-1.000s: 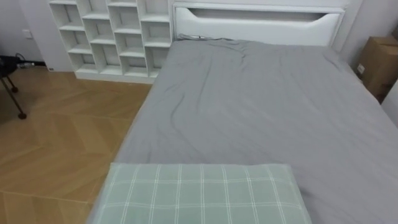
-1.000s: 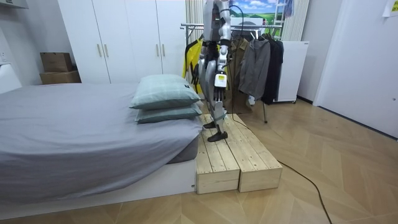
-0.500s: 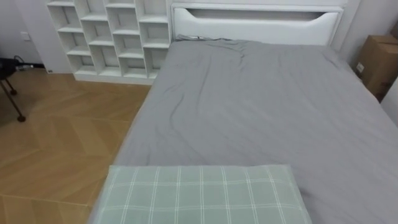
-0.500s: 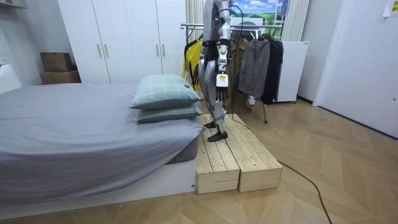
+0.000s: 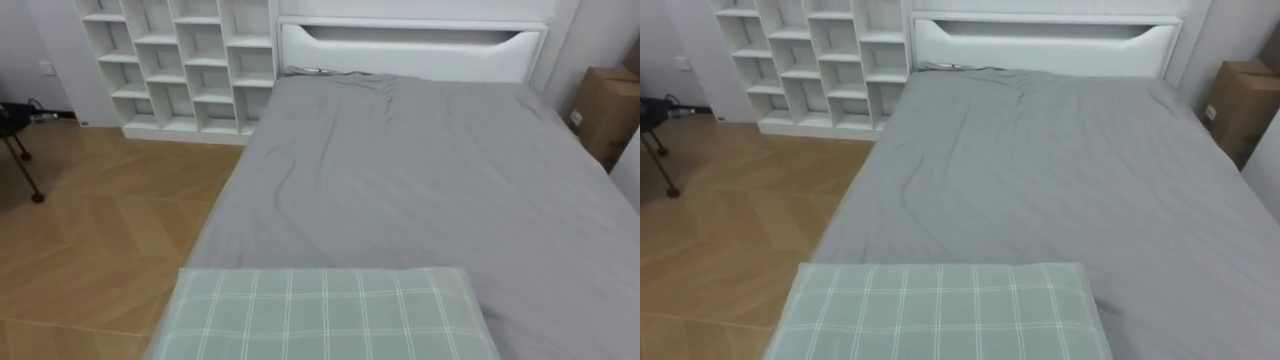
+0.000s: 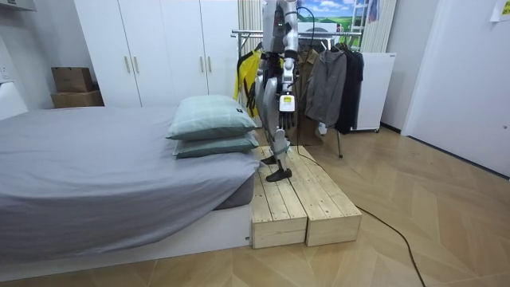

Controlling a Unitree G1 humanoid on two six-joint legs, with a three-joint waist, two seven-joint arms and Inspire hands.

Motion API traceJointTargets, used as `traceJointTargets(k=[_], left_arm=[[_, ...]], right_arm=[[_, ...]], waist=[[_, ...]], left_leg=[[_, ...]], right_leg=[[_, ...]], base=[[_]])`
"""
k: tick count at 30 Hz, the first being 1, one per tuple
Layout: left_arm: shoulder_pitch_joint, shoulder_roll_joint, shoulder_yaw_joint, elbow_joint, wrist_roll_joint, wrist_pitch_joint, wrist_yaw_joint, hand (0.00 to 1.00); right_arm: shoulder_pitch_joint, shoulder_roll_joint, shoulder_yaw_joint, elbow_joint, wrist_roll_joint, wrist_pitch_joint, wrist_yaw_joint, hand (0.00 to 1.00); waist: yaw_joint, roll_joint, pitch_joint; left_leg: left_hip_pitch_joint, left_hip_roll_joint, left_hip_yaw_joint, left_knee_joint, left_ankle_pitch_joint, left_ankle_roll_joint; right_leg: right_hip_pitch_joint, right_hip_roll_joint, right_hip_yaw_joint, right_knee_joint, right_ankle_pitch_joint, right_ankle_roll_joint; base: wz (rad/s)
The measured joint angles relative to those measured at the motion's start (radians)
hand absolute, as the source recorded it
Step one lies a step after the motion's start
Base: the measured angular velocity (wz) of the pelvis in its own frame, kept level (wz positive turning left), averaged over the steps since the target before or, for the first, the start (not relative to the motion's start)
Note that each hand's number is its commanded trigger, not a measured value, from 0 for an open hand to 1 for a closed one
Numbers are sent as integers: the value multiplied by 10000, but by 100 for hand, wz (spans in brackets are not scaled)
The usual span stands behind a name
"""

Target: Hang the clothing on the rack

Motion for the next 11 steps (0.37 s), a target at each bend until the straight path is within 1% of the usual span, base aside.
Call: traceJointTargets(k=[2,4,8,11], left_arm=[[-2,3,0,-9,0,44,-43,0],[7,2,-4,-25,-3,70,-51,0],[8,2,-9,-50,-2,185,-51,0],[9,1,11,-51,187,172,-57,0]], right_arm=[[-2,0,70,0,0,1,-6,0],[-25,0,157,-1,5,1,-28,0],[-27,1,227,-4,-6,4,-143,0],[-2,1,229,-32,-15,-6,-131,0]], waist=[[-16,-24,-22],[-34,-55,-25],[-30,-75,-46],[-11,-77,-49]], left_leg=[[-8,-24,6,3,0,0],[-21,-51,14,7,0,0],[4,-48,15,7,1,0],[12,-42,18,67,1,0]], right_leg=[[5,-5,2,-148,-17,5],[-1,-32,16,-156,-90,8],[4,-27,54,-151,-107,1],[26,-26,64,-115,-105,0]], base=[[0],[0],[0],[0]])
